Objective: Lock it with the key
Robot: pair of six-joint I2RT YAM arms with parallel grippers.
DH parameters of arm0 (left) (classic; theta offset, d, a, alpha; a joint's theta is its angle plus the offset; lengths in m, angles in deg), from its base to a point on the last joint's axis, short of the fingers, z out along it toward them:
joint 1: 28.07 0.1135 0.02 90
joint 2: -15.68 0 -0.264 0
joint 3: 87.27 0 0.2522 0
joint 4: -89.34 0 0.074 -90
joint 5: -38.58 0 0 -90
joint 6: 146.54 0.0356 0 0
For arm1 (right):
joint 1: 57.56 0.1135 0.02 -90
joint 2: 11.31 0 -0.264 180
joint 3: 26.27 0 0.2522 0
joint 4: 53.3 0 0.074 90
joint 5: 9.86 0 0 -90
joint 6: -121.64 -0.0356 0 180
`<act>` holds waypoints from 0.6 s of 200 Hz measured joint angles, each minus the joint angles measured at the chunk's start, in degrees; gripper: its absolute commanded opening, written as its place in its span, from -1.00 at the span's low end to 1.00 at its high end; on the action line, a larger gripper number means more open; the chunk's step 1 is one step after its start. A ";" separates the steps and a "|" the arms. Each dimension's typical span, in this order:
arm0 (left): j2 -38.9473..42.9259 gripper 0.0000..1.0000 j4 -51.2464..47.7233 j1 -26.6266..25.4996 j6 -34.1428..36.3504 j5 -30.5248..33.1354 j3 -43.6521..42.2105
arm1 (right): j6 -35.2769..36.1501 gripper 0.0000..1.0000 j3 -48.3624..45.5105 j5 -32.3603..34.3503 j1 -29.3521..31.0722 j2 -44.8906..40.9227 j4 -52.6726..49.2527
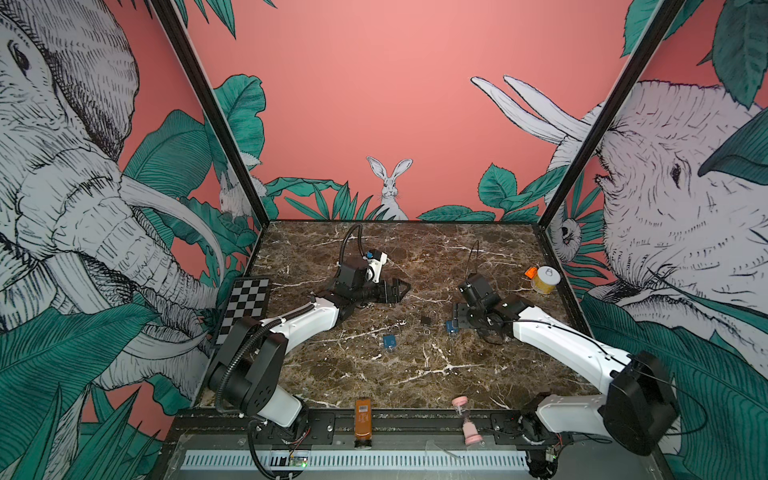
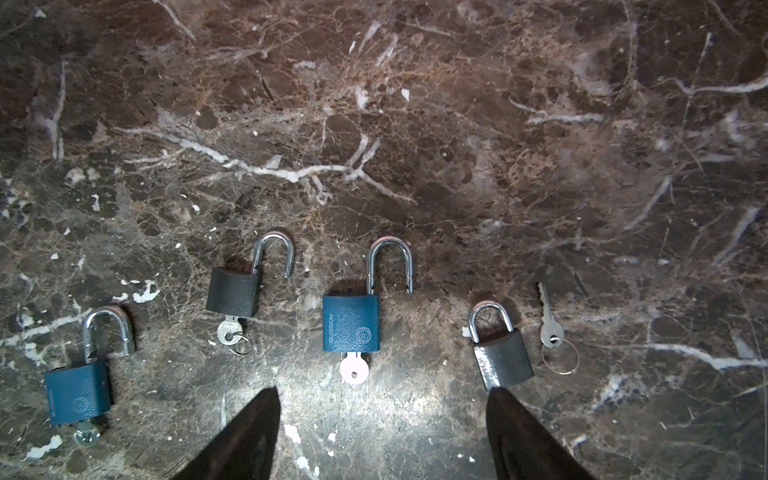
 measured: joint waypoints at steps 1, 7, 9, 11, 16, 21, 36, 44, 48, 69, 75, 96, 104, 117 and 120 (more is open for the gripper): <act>0.00 0.93 0.04 0.02 -0.04 0.00 0.00 | -0.02 0.57 0.07 0.00 0.02 0.20 0.11; 0.00 0.93 0.31 0.13 -0.39 -0.02 -0.04 | -0.11 0.58 0.31 0.04 0.07 0.98 0.39; 0.00 0.93 0.33 0.15 -0.42 -0.04 -0.04 | -0.13 0.58 0.39 0.09 0.09 1.27 0.52; 0.00 0.93 0.44 0.22 -0.57 -0.07 -0.07 | -0.24 0.58 0.46 0.09 0.11 1.57 0.68; 0.00 0.93 0.79 0.35 -0.87 -0.11 -0.17 | -0.31 0.58 0.66 0.17 0.17 2.25 0.96; 0.00 0.93 1.31 0.55 -1.07 -0.22 -0.33 | -0.44 0.58 0.87 0.17 0.22 3.02 1.38; 0.00 0.93 2.40 1.18 -1.97 -0.44 -0.83 | -0.63 0.58 1.51 0.22 0.50 5.31 2.32; 0.00 0.92 3.10 1.57 -2.45 -0.61 -1.22 | -0.68 0.58 1.81 0.31 0.70 6.43 2.58; -0.02 0.92 3.41 1.81 -2.69 -0.68 -1.44 | -0.70 0.58 2.01 0.37 0.81 7.08 2.71; -0.09 0.91 4.63 2.56 -3.85 -1.20 -2.21 | -0.76 0.47 2.36 0.26 1.09 9.53 3.78; -0.15 0.91 4.83 2.67 -4.00 -1.31 -2.23 | -0.90 0.46 2.36 0.15 1.16 10.10 4.11; -0.46 0.90 5.29 3.04 -4.48 -1.68 -2.23 | -1.09 0.37 2.38 -0.33 1.31 12.17 5.29; -0.57 0.91 5.35 3.08 -4.52 -1.95 -2.23 | -1.14 0.36 2.38 -0.52 1.40 12.98 5.62; -0.79 0.90 5.35 3.15 -4.57 -2.32 -2.21 | -1.31 0.35 2.38 -0.79 1.49 14.05 6.05; -0.85 0.90 5.35 3.13 -4.55 -2.45 -2.21 | -1.33 0.35 2.38 -0.83 1.51 14.25 6.14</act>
